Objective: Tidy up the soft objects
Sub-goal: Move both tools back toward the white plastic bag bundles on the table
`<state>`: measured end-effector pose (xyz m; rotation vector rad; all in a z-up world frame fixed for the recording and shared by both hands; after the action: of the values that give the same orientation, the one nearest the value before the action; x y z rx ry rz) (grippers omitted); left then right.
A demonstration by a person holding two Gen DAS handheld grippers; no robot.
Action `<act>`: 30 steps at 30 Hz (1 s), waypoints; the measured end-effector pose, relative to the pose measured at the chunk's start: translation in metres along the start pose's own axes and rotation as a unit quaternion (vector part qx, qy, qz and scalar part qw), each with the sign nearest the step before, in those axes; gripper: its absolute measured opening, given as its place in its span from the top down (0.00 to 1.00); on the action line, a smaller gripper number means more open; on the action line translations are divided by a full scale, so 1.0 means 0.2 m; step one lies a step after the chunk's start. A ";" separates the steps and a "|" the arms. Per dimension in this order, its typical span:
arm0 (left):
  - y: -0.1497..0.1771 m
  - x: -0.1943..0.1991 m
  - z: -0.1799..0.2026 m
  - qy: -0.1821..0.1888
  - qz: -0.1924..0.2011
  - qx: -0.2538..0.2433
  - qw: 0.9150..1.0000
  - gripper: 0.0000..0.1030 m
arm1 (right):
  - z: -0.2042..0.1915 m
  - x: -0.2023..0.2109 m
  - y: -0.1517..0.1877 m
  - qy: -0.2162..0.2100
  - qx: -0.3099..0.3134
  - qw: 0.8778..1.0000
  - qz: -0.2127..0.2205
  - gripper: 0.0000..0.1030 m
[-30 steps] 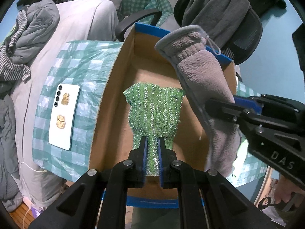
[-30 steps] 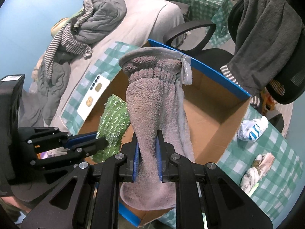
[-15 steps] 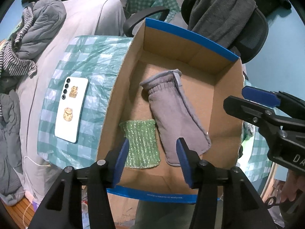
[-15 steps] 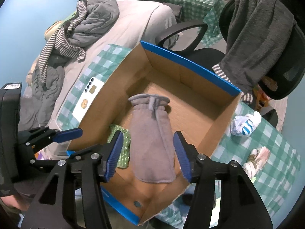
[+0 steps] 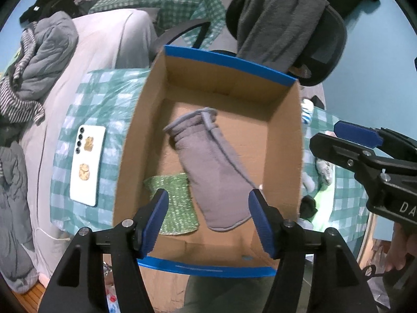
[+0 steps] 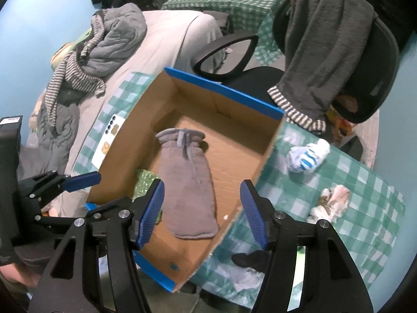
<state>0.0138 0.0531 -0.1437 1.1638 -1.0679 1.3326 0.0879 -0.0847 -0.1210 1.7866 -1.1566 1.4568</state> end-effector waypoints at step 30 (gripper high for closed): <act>-0.07 -0.03 0.58 -0.018 -0.004 -0.087 0.996 0.35 | 0.64 0.17 0.28 0.010 -0.109 0.994 0.006 0.39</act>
<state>0.0373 -0.0600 -0.1329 1.0647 -1.1805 1.1910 0.1014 -0.2277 -0.1273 1.6138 -1.2659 1.2986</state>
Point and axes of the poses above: each gripper's, at about its wrist camera, not at the fingertips, and x roughly against the way its jaws point, z to its right, y to its underside, the point moved 3 cm from there along -x, roughly the way its jaws point, and after that the axes turned 11 degrees about -z, right-handed, at the moved point
